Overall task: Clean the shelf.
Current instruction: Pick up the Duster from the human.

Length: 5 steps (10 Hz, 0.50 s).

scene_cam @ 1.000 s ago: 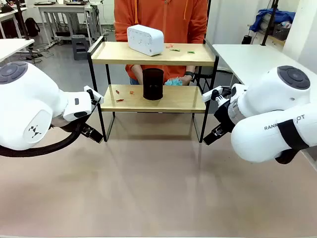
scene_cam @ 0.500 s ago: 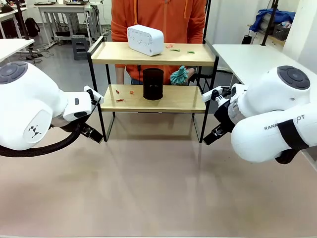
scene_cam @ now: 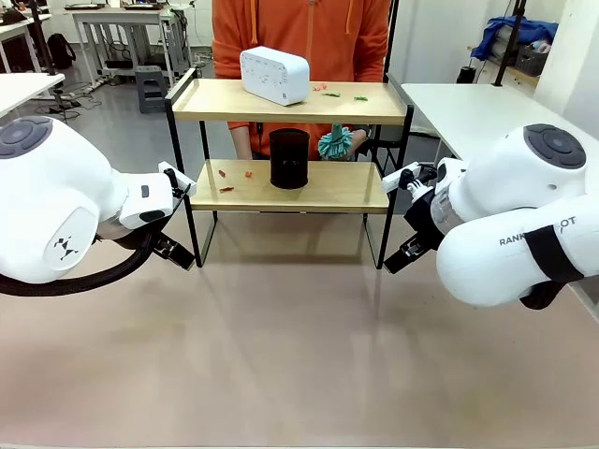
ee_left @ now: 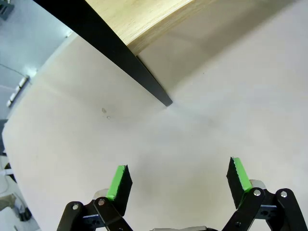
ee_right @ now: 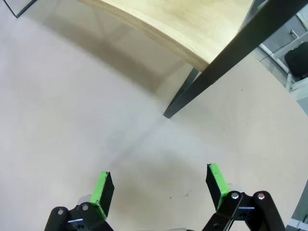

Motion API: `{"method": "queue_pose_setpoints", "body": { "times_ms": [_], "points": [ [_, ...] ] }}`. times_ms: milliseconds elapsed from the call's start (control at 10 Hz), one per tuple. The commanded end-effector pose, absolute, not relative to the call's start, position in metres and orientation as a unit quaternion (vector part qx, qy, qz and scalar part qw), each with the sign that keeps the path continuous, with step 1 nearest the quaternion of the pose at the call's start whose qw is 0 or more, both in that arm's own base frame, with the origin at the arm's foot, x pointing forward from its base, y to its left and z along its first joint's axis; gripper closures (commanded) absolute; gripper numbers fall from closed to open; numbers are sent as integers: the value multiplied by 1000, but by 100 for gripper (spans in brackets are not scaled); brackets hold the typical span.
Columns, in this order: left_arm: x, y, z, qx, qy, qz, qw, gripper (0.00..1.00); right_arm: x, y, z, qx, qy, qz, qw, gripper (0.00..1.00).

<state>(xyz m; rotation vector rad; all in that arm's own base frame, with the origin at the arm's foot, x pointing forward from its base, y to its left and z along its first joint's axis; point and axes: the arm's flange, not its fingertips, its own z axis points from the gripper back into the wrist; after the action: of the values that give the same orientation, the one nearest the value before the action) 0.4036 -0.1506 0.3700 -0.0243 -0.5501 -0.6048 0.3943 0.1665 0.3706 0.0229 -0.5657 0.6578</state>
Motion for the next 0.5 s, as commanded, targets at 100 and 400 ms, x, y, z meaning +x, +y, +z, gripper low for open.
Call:
{"method": "queue_pose_setpoints", "body": {
  "times_ms": [100, 400],
  "points": [
    [403, -151, 370, -12, -268, -294, 917, 0, 394, 166, 371, 11, -274, 319, 907, 0],
    [403, -151, 370, -12, -268, -294, 917, 0, 394, 166, 371, 11, -274, 319, 907, 0]
  ]
}}
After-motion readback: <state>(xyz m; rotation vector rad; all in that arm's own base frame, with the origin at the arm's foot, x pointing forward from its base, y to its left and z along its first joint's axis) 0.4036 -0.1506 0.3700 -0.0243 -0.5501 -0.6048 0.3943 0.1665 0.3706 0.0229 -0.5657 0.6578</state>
